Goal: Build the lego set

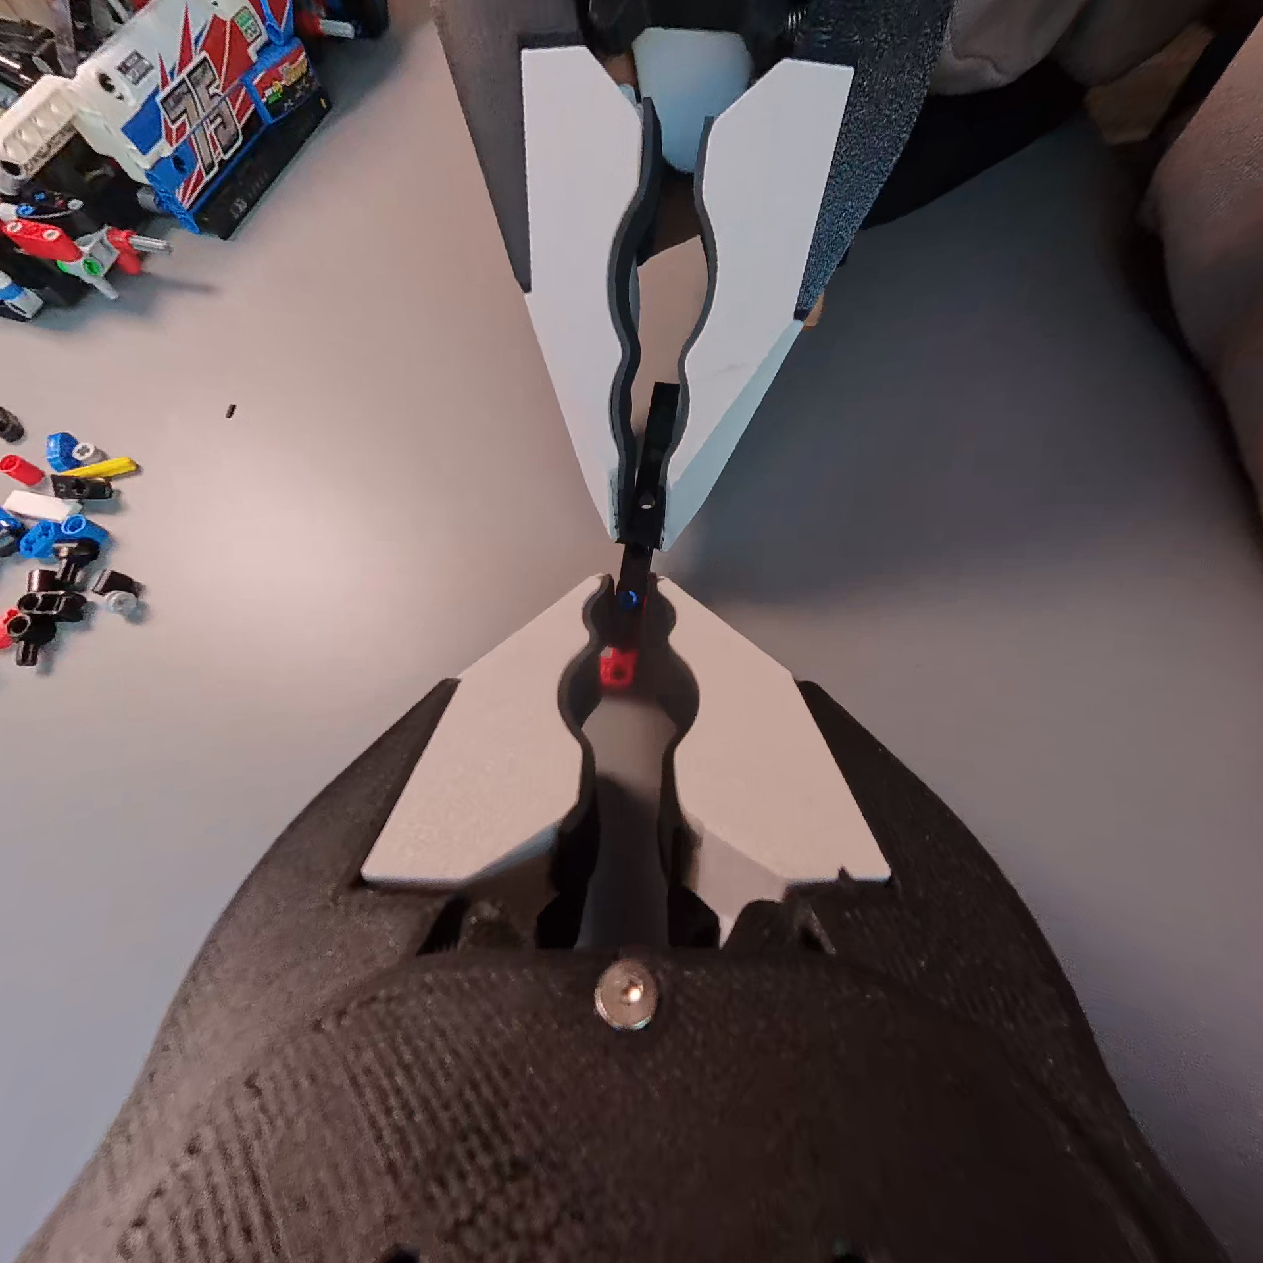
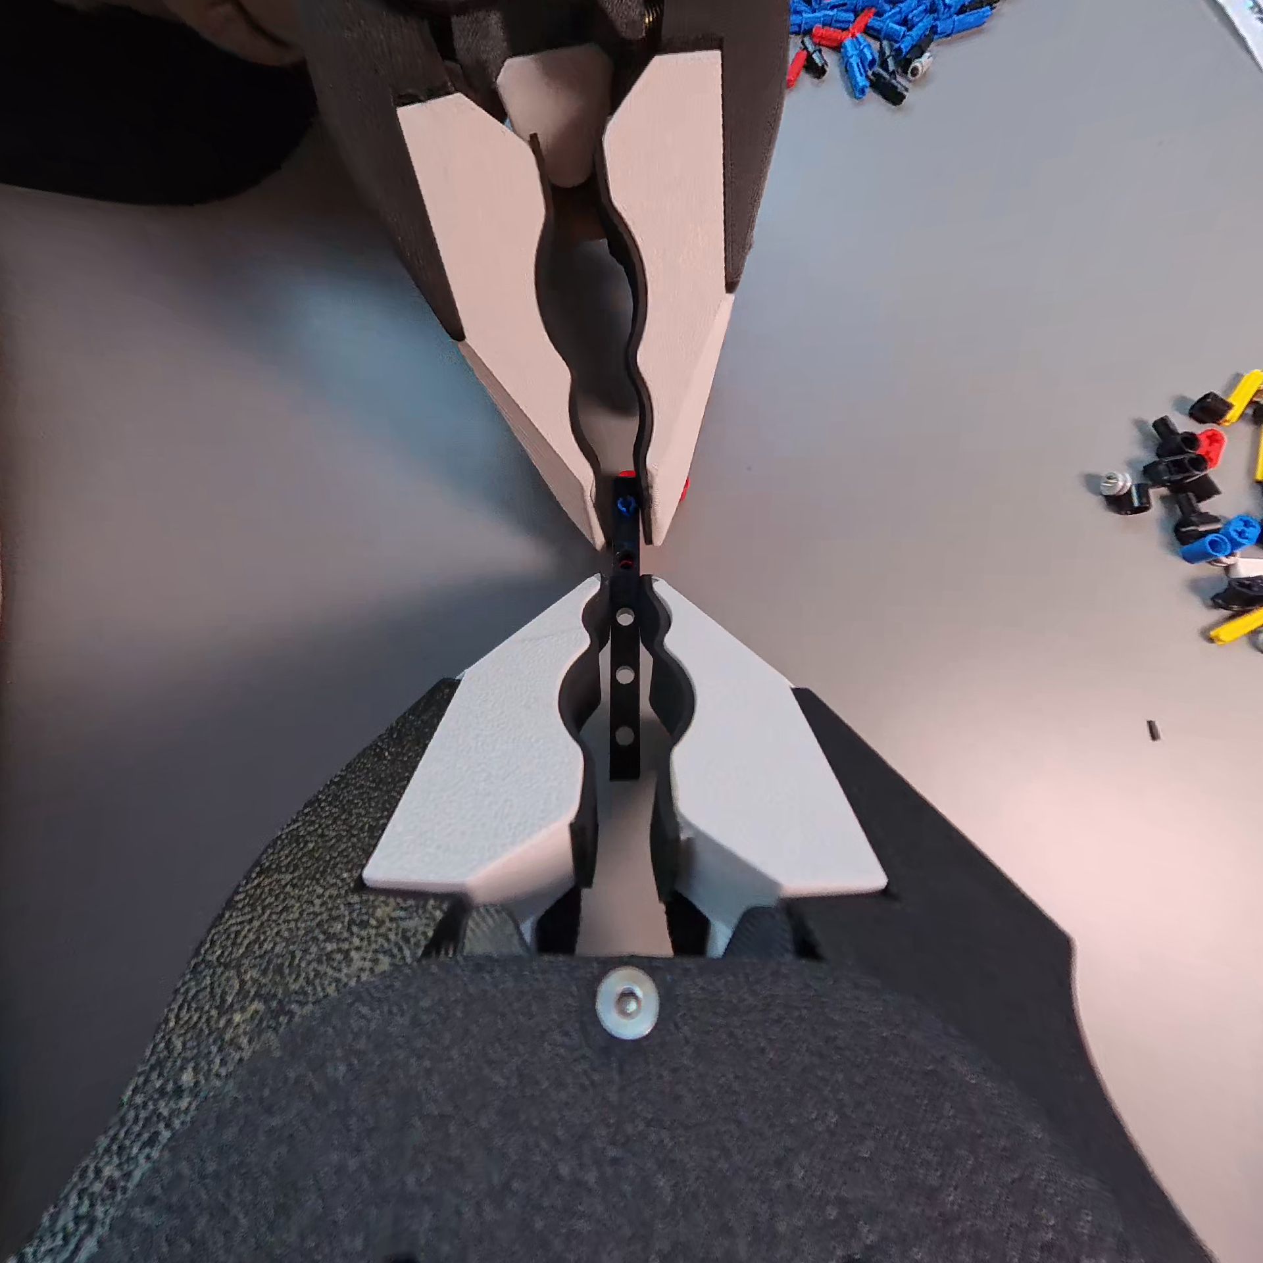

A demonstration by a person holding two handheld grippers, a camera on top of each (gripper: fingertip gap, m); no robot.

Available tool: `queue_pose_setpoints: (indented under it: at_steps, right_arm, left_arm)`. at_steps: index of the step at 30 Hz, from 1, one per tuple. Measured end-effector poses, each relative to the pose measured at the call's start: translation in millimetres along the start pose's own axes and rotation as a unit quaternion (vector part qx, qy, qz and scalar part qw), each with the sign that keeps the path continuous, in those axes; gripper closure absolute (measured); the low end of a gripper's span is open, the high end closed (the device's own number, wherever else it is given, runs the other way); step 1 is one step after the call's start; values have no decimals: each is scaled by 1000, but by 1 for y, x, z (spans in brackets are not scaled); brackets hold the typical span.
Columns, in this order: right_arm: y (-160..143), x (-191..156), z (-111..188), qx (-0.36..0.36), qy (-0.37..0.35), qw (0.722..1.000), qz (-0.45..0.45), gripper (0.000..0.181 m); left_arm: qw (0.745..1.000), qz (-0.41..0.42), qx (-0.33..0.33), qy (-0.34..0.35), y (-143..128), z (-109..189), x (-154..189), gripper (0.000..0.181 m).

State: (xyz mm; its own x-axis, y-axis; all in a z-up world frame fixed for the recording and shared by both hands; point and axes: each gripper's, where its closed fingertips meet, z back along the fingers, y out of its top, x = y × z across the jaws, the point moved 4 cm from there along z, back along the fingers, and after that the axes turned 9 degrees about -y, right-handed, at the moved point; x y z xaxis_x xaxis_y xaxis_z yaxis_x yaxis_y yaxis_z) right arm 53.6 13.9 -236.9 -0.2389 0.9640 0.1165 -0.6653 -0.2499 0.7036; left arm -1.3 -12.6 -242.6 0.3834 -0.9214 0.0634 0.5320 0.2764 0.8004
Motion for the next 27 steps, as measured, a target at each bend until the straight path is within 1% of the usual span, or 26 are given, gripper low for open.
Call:
queue_pose_setpoints:
  at_steps: [4,7,10,16,18,21,24,27]
  right_arm:
    - [0,-2,0,0,-17,1000,4,175]
    - [-1,-3,0,9,-29,1000,-2,175]
    - [-1,-2,0,15,-23,1000,-14,175]
    - [-2,-2,0,19,-17,999,-34,175]
    - [-2,-3,0,19,-27,999,-40,175]
    - [-2,-7,1,19,-65,997,-32,175]
    - [-3,-8,1,25,-71,996,-51,175]
    - [-2,-8,0,21,-77,996,-44,175]
  left_arm:
    - [1000,-4,8,-6,-1,0,1,173]
    - [1000,-11,-1,-7,-2,-1,1,174]
    - [999,8,-6,-31,-2,-1,-1,173]
    - [998,-3,-29,-60,-1,-1,-2,173]
    - [997,-8,-30,-64,-1,-1,-2,173]
    - [997,-9,-27,-65,-1,-2,-2,173]
    - [997,-9,-25,-70,-1,-2,-2,173]
    - [997,-18,-35,-72,-1,-2,-2,173]
